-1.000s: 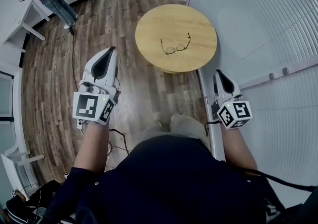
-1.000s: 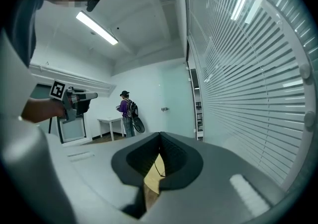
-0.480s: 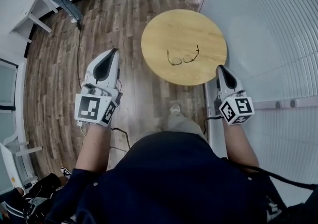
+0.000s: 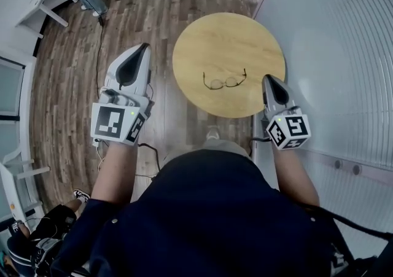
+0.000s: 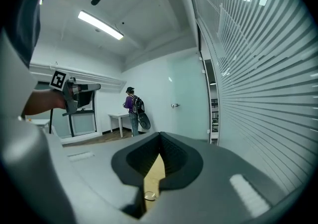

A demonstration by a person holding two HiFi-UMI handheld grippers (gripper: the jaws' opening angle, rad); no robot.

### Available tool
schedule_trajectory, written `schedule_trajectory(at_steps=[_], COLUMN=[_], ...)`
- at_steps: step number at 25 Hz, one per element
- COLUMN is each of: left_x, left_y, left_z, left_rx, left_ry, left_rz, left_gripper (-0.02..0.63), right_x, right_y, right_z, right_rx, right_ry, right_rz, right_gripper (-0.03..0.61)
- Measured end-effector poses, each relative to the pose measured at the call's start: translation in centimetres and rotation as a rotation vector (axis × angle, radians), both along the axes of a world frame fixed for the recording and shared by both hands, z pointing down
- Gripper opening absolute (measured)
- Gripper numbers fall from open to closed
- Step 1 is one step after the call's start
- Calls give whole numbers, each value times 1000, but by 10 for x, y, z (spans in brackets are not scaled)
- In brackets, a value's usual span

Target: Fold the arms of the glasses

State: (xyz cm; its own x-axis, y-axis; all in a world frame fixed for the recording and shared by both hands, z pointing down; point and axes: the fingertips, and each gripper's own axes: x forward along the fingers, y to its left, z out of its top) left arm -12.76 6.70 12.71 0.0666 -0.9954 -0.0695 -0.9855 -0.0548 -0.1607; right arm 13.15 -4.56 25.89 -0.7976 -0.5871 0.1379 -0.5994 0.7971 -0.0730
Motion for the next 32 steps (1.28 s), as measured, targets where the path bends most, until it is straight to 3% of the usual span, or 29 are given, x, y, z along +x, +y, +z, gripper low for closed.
schedule_trajectory(at_steps=[9, 14, 20, 28, 32], left_x=[13, 17, 6, -5, -12], left_y=[-58, -73, -94, -126, -148], left_z=[23, 47, 87, 154, 166], left_rx=[-32, -52, -139, -203, -225], left_ry=[4, 12, 27, 47, 56], left_rz=[-3, 34, 82, 117, 138], left_gripper=[3, 3, 3, 3, 3], right_x=[-12, -13, -23, -40, -51], right_y=[-56, -65, -69, -76, -87], right_z=[28, 48, 71, 135, 152], right_rx=[-8, -20, -46, -88, -117], right_ry=[40, 55, 96, 149, 164], right_rz=[-74, -42, 2, 49, 50], right_gripper=[6, 6, 6, 6, 33])
